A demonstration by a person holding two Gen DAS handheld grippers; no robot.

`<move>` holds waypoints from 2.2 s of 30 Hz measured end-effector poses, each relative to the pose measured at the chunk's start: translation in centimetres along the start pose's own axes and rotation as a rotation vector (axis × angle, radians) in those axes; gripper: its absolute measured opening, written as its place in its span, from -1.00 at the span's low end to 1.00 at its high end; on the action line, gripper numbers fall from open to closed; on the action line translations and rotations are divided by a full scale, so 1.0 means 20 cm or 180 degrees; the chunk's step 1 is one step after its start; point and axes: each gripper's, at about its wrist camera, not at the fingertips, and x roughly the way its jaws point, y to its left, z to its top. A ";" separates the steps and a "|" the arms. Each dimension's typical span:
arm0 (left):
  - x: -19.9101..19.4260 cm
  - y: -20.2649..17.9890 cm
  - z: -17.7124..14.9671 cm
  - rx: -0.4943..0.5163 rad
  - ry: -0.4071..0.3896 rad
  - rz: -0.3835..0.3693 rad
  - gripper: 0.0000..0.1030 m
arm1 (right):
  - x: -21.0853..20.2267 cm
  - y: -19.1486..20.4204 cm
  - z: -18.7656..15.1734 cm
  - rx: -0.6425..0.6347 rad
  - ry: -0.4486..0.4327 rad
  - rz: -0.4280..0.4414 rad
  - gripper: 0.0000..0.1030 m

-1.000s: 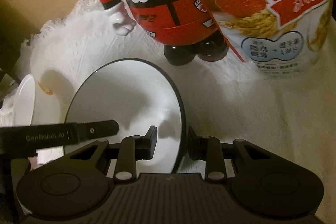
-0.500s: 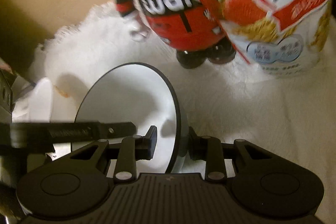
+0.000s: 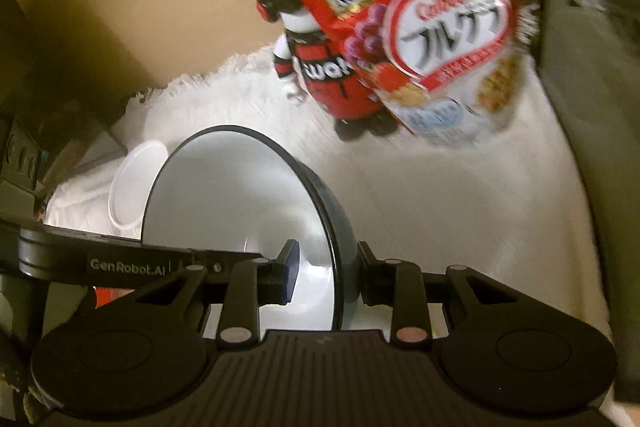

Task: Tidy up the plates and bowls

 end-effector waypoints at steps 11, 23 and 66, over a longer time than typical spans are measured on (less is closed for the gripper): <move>0.13 -0.10 -0.23 0.0385 0.0112 0.0361 -0.35 | 0.02 -0.22 -0.38 0.0499 0.0335 -0.0072 -0.41; 0.03 0.01 -0.25 0.0115 -0.0068 0.0275 -0.56 | 0.06 -0.17 -0.41 0.0132 0.0231 -0.0272 -0.41; -0.45 0.68 -0.30 -0.0928 -0.1057 0.0031 -0.61 | -0.04 0.17 -0.20 -0.0529 -0.0373 -0.0658 -0.19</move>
